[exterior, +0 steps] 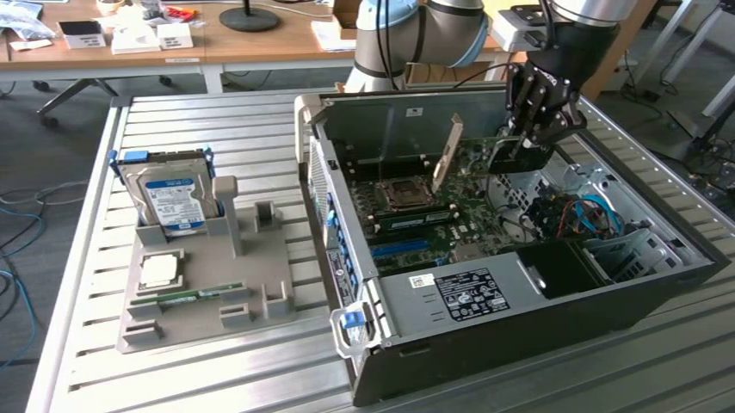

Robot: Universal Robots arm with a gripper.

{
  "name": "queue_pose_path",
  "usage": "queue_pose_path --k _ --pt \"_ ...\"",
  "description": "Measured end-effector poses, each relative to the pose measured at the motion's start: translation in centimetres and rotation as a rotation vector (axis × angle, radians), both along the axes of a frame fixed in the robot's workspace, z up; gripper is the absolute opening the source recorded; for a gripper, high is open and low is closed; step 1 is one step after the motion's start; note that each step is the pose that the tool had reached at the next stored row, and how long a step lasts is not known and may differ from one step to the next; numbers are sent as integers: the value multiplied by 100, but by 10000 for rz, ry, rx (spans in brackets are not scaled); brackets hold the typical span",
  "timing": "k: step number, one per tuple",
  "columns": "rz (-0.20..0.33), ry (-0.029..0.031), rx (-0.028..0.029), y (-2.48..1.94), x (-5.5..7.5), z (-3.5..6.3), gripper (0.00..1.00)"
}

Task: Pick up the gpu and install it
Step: 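Insert the gpu into the slot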

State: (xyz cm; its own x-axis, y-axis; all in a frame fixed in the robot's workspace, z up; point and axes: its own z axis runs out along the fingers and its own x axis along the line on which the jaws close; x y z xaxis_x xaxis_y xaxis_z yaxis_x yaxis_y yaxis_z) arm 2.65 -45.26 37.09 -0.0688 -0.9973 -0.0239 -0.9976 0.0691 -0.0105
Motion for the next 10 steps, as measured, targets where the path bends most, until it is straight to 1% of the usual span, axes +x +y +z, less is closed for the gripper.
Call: queue_pose_path --k 4,10 --pt "0 -1 1 -1 0 0 27" --pt "0 0 0 -24 0 0 27"
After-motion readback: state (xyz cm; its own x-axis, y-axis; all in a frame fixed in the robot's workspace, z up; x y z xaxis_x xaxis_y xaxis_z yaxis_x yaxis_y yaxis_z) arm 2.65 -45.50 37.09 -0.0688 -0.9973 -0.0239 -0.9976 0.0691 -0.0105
